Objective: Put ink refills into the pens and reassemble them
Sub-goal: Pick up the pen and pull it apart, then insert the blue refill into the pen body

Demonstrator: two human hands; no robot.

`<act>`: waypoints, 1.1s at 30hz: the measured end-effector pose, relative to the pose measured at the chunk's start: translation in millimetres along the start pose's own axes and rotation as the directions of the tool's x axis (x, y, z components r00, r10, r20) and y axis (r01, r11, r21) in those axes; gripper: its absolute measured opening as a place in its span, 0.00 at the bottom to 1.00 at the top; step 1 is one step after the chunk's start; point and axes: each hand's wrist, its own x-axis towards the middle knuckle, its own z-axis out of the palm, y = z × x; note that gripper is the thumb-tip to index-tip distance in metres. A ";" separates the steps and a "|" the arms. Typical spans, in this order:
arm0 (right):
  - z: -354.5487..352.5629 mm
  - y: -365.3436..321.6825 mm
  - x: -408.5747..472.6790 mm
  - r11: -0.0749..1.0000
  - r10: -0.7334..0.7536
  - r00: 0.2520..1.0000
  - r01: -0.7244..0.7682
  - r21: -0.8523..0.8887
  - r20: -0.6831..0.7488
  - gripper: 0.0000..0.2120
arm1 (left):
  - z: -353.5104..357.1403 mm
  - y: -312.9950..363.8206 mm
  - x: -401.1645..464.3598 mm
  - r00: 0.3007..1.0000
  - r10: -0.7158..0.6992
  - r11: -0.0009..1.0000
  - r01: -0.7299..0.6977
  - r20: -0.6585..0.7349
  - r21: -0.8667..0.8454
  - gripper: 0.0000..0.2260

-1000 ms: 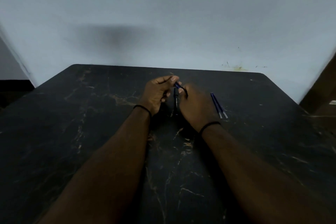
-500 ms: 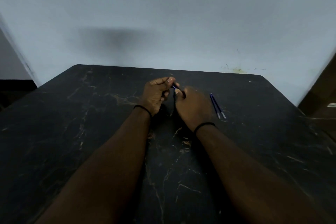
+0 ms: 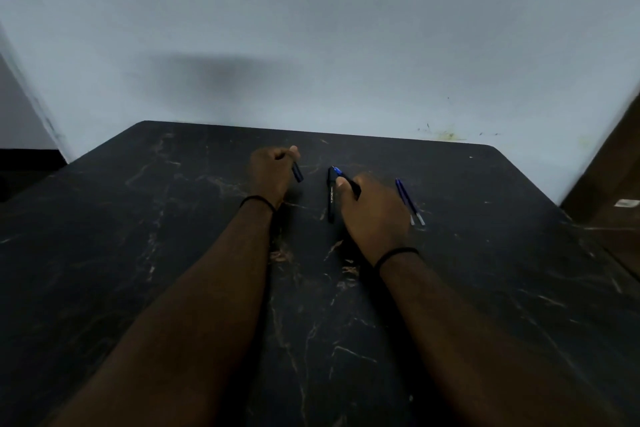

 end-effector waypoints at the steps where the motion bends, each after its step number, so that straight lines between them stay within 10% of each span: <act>1: 0.4 0.1 0.2 1.000 -0.003 1.000 0.003 0.003 0.002 0.19 | -1.9 -2.0 0.4 1.000 0.012 0.994 -0.013 0.018 0.107 0.13; 7: 0.4 2.6 4.8 1.000 -0.005 1.000 0.005 0.012 0.017 0.19 | -2.0 -1.7 -1.8 0.998 0.012 0.840 -0.039 0.054 0.541 0.12; 13: -0.5 8.5 10.0 0.998 -0.028 1.000 0.027 0.049 0.007 0.17 | -1.3 -2.3 -2.6 0.997 0.057 0.793 -0.082 0.060 0.603 0.10; 21: 3.8 7.4 12.9 0.987 -0.011 0.999 0.018 0.159 -0.043 0.15 | 8.7 11.5 -15.2 0.964 0.241 0.969 -0.232 -0.113 0.087 0.10; 25: 1.6 5.6 16.6 0.905 0.050 0.999 -0.036 0.425 -0.021 0.10 | 16.9 28.2 -29.3 0.974 0.010 0.819 0.122 0.226 -0.560 0.10; 33: -1.6 4.2 15.7 0.495 -0.100 0.912 -0.301 0.815 0.398 0.15 | 4.9 26.6 -26.6 0.722 0.184 0.681 0.396 0.667 -0.616 0.12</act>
